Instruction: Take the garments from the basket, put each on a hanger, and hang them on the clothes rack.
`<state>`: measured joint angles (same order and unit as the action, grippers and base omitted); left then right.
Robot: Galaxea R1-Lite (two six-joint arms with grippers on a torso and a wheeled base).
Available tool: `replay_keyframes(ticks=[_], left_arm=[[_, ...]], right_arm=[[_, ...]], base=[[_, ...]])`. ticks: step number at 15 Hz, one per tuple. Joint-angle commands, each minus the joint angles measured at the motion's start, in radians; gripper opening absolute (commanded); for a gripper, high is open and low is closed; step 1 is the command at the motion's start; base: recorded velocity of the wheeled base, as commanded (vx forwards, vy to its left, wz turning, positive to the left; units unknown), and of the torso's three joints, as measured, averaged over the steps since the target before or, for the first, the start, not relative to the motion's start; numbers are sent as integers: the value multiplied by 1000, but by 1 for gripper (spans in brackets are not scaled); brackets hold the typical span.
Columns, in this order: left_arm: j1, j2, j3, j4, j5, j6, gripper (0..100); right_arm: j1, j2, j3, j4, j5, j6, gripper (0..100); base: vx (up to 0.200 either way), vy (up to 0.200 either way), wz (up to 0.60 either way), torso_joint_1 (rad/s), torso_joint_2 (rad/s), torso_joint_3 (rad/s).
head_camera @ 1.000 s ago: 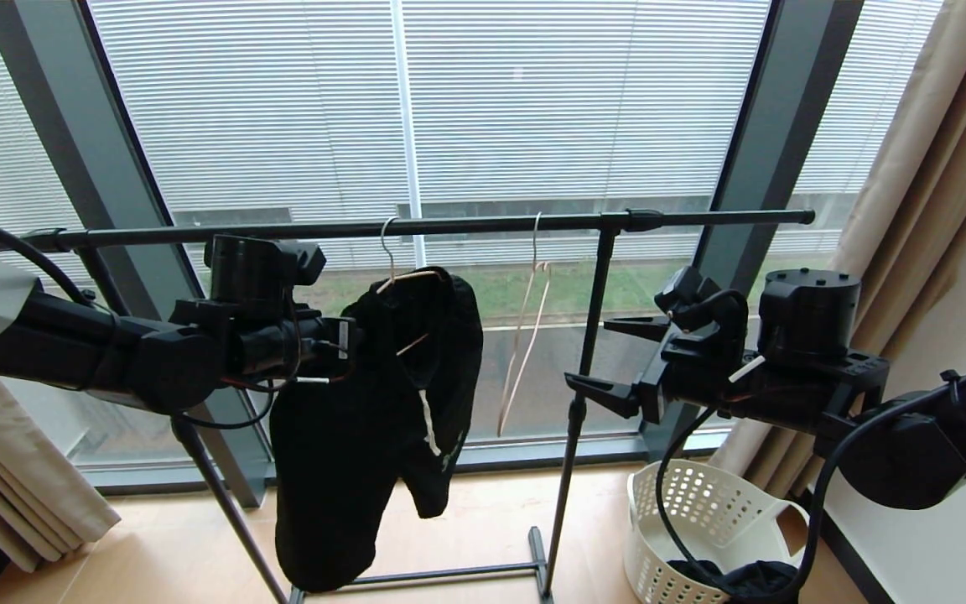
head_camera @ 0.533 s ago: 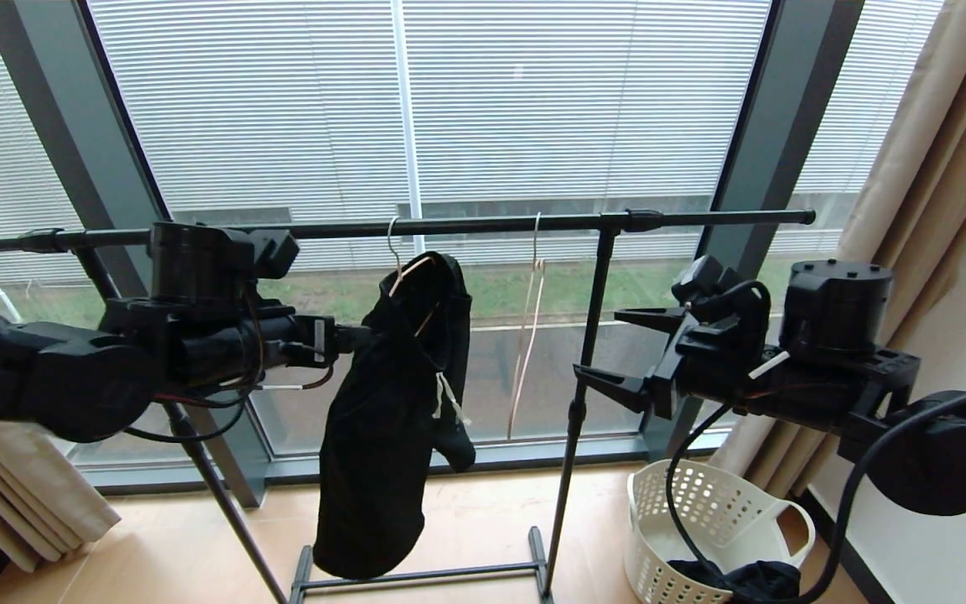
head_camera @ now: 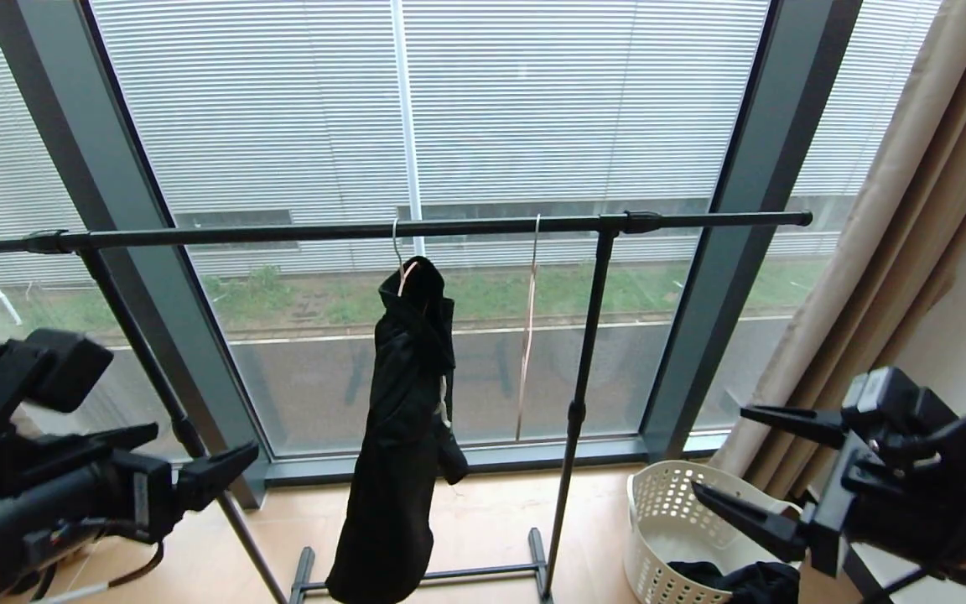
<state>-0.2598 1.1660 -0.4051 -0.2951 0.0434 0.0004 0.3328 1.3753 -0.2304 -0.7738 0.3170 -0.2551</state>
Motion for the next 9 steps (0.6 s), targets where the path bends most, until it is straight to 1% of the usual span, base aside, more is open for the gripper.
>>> replay_keyframes(ticks=[1,2,3,4,5,6,7,9], left_arm=[[-1,-250,224,4,12,35,100],[-3,-269,244,4,10,38,100],[-4,-316,304,4,12,38,100],[-4,-341,342,4,13,39,100],[-3,-393,387,4,24,39,100],[-3,-448,405,7,49,41,100],[-1,-486,405,11,73,49,100],[4,-628,405,129,119,73,100]], right_arm=[[-8,-183,187,5,-19,-4,100],[-4,-197,206,5,-27,-4,100],[3,-242,230,54,-50,-3,100],[2,-282,230,142,-53,0,100],[2,-357,230,266,-53,2,100],[2,-443,230,373,-53,0,100],[0,-515,230,433,-53,0,100],[-6,-708,230,627,-56,0,100]], base=[[0,0,0,0,0,0],[0,0,0,0,0,0],[0,0,0,0,0,0],[0,0,0,0,0,0],[0,0,0,0,0,0],[0,0,0,0,0,0],[0,0,0,0,0,0],[0,0,0,0,0,0]])
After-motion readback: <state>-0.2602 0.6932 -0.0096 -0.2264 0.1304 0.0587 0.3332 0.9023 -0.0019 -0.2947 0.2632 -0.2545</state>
